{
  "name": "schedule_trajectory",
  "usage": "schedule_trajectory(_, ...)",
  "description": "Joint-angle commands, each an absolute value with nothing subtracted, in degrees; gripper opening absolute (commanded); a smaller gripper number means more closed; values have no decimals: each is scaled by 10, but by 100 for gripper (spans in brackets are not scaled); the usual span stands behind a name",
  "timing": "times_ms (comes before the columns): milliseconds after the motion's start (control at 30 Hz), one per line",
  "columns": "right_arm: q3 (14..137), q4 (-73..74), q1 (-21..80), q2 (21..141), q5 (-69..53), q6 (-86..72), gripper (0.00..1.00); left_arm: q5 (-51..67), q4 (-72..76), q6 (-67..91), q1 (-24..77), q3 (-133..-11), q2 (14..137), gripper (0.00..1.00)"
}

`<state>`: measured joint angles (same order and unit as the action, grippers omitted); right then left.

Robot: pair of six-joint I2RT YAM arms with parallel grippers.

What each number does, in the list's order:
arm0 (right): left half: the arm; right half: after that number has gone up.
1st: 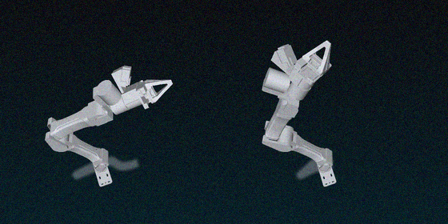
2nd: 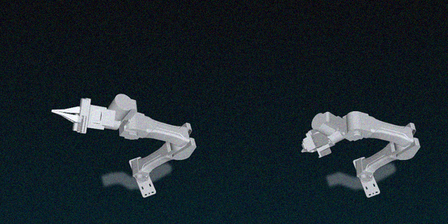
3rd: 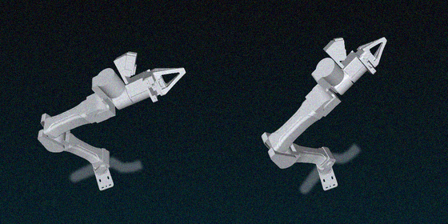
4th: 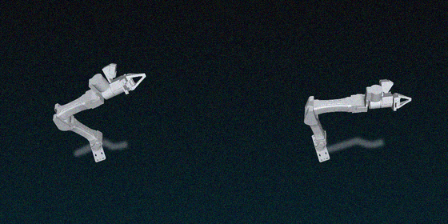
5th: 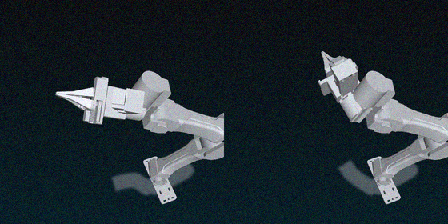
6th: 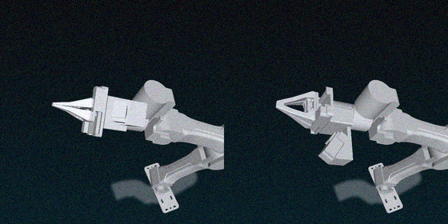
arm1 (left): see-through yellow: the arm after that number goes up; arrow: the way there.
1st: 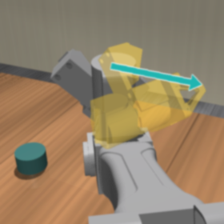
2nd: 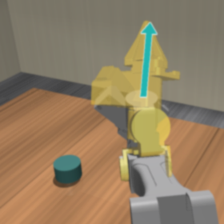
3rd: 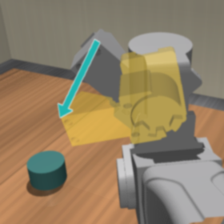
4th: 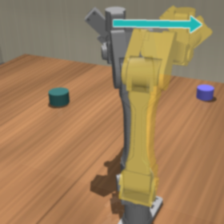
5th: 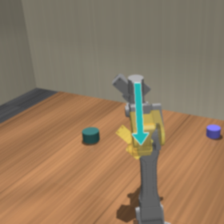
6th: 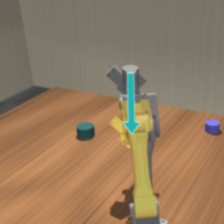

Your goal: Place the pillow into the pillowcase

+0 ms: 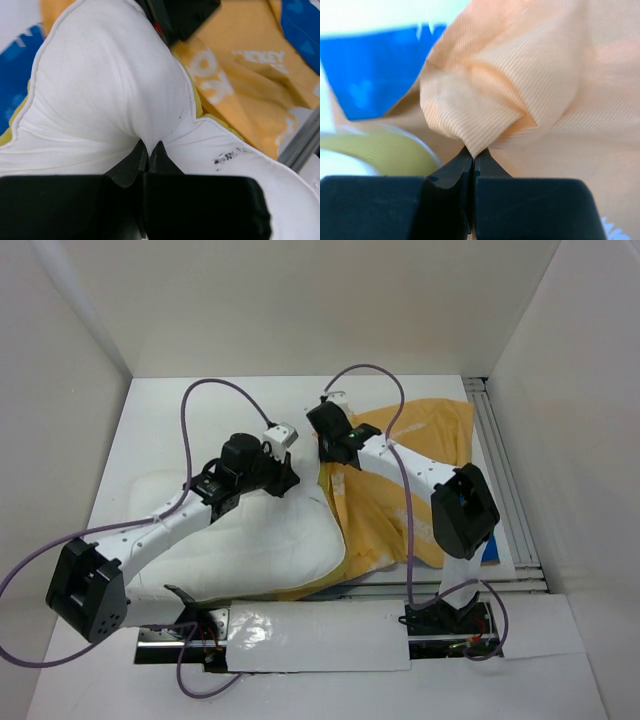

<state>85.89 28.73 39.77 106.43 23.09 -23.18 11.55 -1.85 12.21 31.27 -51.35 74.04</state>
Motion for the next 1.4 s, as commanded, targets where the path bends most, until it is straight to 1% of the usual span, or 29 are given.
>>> schedule_trajectory(0, 861, 144, 389, 993, 222, -250, 0, 179, -1, 91, 330, -512, 733, 0)
schedule_trajectory(133, 843, 107, 389, 943, 183, -256, 0, 202, -11, 91, 335, -533, 790, 0)
schedule_trajectory(200, 843, 107, 395, 931, 171, -256, 0, 181, -11, 112, 335, -547, 830, 0)
schedule_trajectory(267, 843, 135, 395, 919, 150, -251, 0, 144, -28, 140, 335, -576, 860, 0)
schedule_trajectory(333, 843, 151, 395, 918, 124, -236, 0, 125, -43, 158, 330, -605, 903, 0)
schedule_trajectory(400, 861, 197, 395, 924, 85, -211, 0, 112, -48, 184, 324, -634, 918, 0)
schedule_trajectory(467, 867, 255, 395, 942, 85, -200, 2, 112, -26, 202, 313, -635, 918, 0)
schedule_trajectory(567, 867, 293, 400, 956, 118, -188, 3, 135, 22, 222, 292, -619, 888, 0)
schedule_trajectory(600, 867, 316, 400, 956, 136, -188, 5, 135, 29, 231, 292, -610, 866, 0)
schedule_trajectory(700, 867, 336, 400, 962, 143, -181, 7, 104, 47, 237, 286, -605, 832, 0)
schedule_trajectory(733, 861, 336, 400, 962, 132, -173, 7, 81, 54, 237, 286, -599, 817, 0)
schedule_trajectory(867, 841, 330, 400, 934, 71, -159, 9, 5, 85, 254, 286, -609, 823, 0)
schedule_trajectory(933, 832, 321, 400, 924, 29, -142, 9, -24, 102, 254, 286, -640, 846, 0)
schedule_trajectory(1033, 824, 320, 400, 916, -22, -124, 13, -64, 97, 275, 286, -688, 909, 0)
schedule_trajectory(1133, 835, 346, 400, 916, -27, -119, 13, -161, 91, 295, 286, -730, 962, 0)
schedule_trajectory(1167, 840, 353, 400, 916, -27, -119, 13, -211, 64, 313, 286, -743, 974, 0)
schedule_trajectory(1233, 840, 376, 400, 921, -20, -119, 13, -251, 50, 322, 286, -760, 988, 0)
schedule_trajectory(1267, 840, 376, 400, 926, -5, -119, 13, -292, 50, 330, 286, -765, 995, 0)
schedule_trajectory(1367, 846, 402, 400, 926, 31, -125, 13, -300, 44, 324, 274, -780, 1002, 0)
